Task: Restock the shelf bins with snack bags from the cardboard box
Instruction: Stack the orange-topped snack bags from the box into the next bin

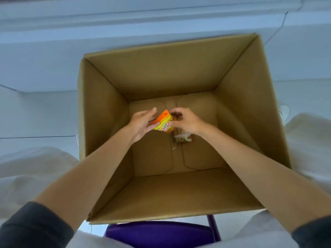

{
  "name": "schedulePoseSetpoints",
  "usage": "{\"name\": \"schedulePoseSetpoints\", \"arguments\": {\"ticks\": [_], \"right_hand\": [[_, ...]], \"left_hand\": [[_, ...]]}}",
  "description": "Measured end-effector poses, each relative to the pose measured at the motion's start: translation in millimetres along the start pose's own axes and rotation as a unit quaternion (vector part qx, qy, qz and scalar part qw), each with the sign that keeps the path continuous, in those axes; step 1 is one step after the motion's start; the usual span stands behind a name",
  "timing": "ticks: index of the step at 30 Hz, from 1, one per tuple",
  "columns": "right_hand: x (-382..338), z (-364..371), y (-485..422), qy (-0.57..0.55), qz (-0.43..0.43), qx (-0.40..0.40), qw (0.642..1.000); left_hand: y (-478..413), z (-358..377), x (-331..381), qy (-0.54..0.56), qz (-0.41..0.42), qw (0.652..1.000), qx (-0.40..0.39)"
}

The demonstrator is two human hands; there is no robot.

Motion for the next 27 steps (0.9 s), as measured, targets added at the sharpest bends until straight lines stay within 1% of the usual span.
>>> {"name": "schedulePoseSetpoints", "arguments": {"ticks": [1, 2, 4, 5, 6, 8, 9, 11, 13, 14, 16, 18, 20, 22, 24, 27], "right_hand": [[0, -3, 1, -0.025, 0.005, 0.011, 1.0], [0, -5, 3, -0.051, 0.014, 0.014, 0.999], [5, -7, 6, -0.092, 0.048, 0.015, 0.994], [8, -8, 6, -0.116, 0.063, 0.021, 0.991], [10, -9, 6, -0.14, 0.073, 0.028, 0.987], [9, -8, 5, -0.166, 0.081, 0.034, 0.982], [9, -6, 4, -0.173, 0.083, 0.027, 0.981], [6, -4, 2, -0.184, 0.085, 0.007, 0.979], [9, -13, 0, -0.154, 0.086, 0.007, 0.984], [14, -21, -1, -0.121, 0.088, 0.016, 0.989], [35, -37, -2, -0.012, 0.107, 0.028, 0.994], [63, -42, -1, 0.115, 0.142, 0.003, 0.983], [91, -34, 4, 0.178, 0.183, -0.026, 0.967], [111, -19, 6, 0.166, 0.201, -0.035, 0.965], [123, -1, 2, 0.094, 0.197, -0.025, 0.976], [129, 5, -5, 0.038, 0.193, 0.041, 0.98]], "left_hand": [[1, -1, 3, 0.014, 0.005, 1.0, 0.001], [2, -4, 7, 0.0, 0.017, 1.0, 0.015], [2, -13, 15, -0.086, 0.047, 0.994, 0.05], [3, -13, 16, -0.125, 0.052, 0.989, 0.052], [3, -12, 13, -0.147, 0.044, 0.987, 0.038], [6, -2, 1, -0.15, 0.0, 0.988, -0.026], [8, 3, -4, -0.145, -0.017, 0.988, -0.054], [8, 8, -6, -0.099, -0.02, 0.992, -0.076], [3, 4, -5, -0.048, -0.006, 0.997, -0.059], [0, -2, -5, -0.051, 0.003, 0.998, -0.042], [-7, -14, -9, -0.088, 0.015, 0.996, -0.003], [-14, -21, -16, -0.101, 0.013, 0.995, 0.015], [-18, -22, -22, -0.1, 0.005, 0.995, 0.023], [-21, -20, -27, -0.105, -0.001, 0.994, 0.025], [-24, -21, -32, -0.115, -0.002, 0.993, 0.031], [-27, -25, -36, -0.129, 0.001, 0.991, 0.04]]}}
Point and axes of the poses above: each hand's wrist, its own y-axis away from the middle knuckle, its own z-axis out of the palm, x = y × z, the point moved 9 cm from there along -y, towards the middle knuckle, and after that the axes turned 1 degree about x, right-handed, at the moved point
